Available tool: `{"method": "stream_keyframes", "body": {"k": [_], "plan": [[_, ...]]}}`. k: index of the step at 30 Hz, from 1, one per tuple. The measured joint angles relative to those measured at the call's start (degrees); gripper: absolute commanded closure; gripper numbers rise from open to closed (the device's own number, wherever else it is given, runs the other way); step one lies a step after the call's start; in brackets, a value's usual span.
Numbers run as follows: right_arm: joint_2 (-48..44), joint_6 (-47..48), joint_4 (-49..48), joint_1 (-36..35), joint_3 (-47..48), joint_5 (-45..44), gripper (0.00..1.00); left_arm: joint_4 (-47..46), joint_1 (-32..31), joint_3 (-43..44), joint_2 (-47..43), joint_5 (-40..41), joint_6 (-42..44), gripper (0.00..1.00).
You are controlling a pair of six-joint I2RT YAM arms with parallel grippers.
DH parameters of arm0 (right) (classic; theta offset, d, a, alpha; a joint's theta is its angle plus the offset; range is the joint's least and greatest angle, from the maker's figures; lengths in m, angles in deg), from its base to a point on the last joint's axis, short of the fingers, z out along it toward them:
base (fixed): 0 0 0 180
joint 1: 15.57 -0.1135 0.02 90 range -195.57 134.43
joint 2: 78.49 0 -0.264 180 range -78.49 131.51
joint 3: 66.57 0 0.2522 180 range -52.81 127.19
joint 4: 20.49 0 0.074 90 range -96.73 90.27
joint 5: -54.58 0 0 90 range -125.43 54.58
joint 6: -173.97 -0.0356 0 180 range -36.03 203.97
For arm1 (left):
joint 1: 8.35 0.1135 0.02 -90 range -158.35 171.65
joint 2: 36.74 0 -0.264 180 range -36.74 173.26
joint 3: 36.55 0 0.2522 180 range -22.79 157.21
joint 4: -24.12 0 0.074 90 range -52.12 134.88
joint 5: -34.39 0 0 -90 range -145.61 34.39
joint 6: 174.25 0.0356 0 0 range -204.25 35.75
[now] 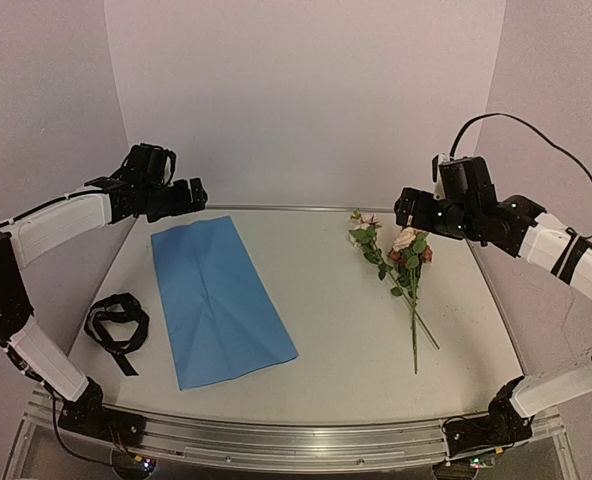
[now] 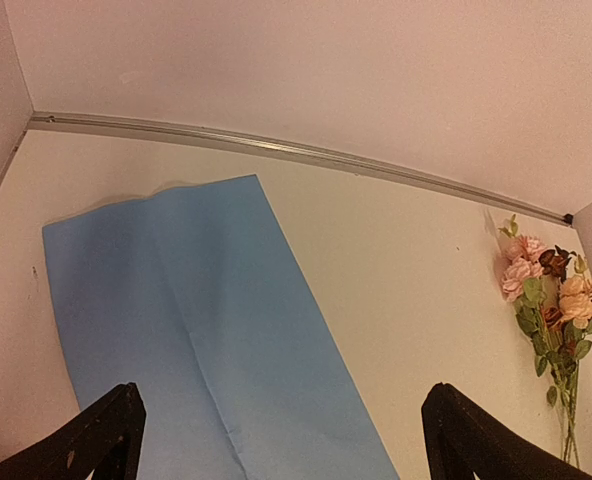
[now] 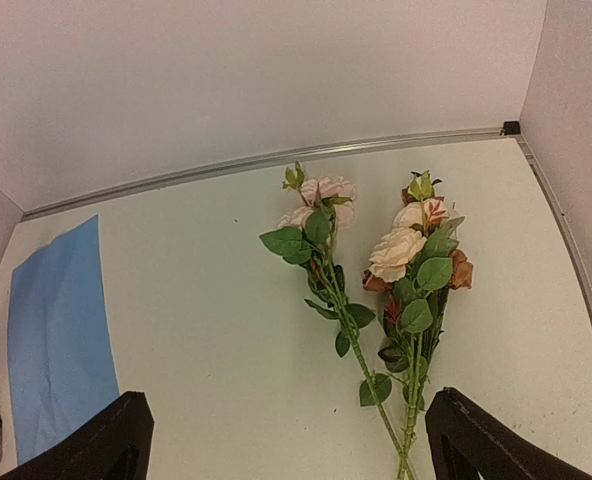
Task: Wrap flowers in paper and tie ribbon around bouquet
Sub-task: Move the folded wrapping paper to the center of the board.
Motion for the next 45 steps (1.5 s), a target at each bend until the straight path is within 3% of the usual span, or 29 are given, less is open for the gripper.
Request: {"method": "stream_keyframes", "body": {"k": [15,26,35,45], "plan": [[3.29,-0.29,0.01,-0.06,1.7,2.81,0.02,1.15,0.13,-3.7,1.62,4.24,-6.25,0.0],[19.82,-2.99,0.5,-5.62,11.74,7.58,0.02,1.66,5.55,-13.6,6.13,5.84,-14.74,0.0],[32.22,-4.84,1.38,-10.81,19.41,11.74,0.02,-1.18,7.93,-14.95,12.6,4.81,-18.26,0.0],[38.04,-5.76,1.39,-12.64,23.05,13.72,0.02,-4.14,8.72,-13.93,18.72,3.45,-17.96,0.0]]}}
